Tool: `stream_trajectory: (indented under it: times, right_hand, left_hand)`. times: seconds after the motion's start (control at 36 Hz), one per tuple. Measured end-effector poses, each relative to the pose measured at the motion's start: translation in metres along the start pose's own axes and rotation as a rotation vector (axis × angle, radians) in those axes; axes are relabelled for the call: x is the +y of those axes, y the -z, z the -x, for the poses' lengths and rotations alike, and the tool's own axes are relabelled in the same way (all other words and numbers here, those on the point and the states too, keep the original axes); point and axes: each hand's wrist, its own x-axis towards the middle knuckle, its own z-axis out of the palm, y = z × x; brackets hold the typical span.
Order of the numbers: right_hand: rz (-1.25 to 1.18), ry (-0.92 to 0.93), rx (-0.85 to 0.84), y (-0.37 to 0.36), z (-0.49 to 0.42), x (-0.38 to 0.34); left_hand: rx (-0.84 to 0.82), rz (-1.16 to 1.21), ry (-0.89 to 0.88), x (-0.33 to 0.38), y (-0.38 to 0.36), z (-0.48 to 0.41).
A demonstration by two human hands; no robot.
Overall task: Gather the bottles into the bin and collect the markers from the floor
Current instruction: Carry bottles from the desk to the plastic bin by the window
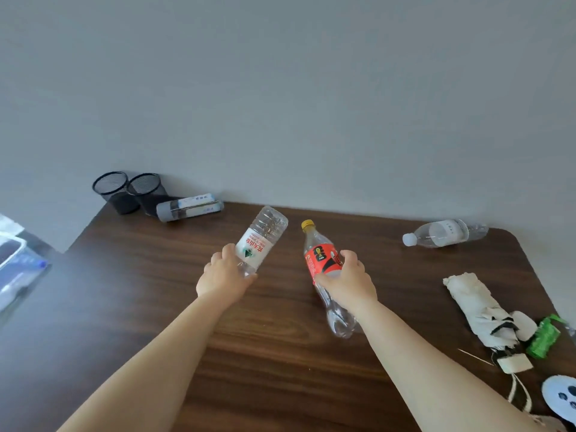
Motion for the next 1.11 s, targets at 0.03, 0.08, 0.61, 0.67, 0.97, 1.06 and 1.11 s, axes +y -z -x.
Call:
stream_trajectory:
  times: [0.03, 0.08, 0.61, 0.67, 0.97, 1.06, 1.11]
  right_hand:
    - [-0.007, 0.032, -0.012, -0.010, 0.008, -0.016]
    - [-0.012, 0.098, -0.038, -0.035, 0.025, -0.050]
    - [-0.354, 0.336, -0.567, -0.374, 0.279, -0.389]
    - [-0.339, 0.355, -0.632, -0.404, 0.298, -0.417]
    - [-0.258, 0.403, -0.745, -0.548, 0.314, -0.533]
    - [-0.280, 0.354, -0.728, -0.585, 0.291, -0.569]
    - [-0.289, 0.327, -0.729, -0.609, 0.272, -0.596]
  left_hand:
    - [0.021, 0.022, 0.015, -0.021, 0.014, 0.005]
    - [0.068, 0.068, 0.056, -0.065, 0.043, 0.017]
    - [0.446, 0.399, 0.608, -0.572, 0.223, 0.213]
    - [0.490, 0.454, 0.666, -0.611, 0.231, 0.230]
    - [0.563, 0.651, 0.819, -0.755, 0.262, 0.212]
    - [0.564, 0.683, 0.805, -0.786, 0.284, 0.169]
    - [0.556, 0.705, 0.802, -0.807, 0.302, 0.137]
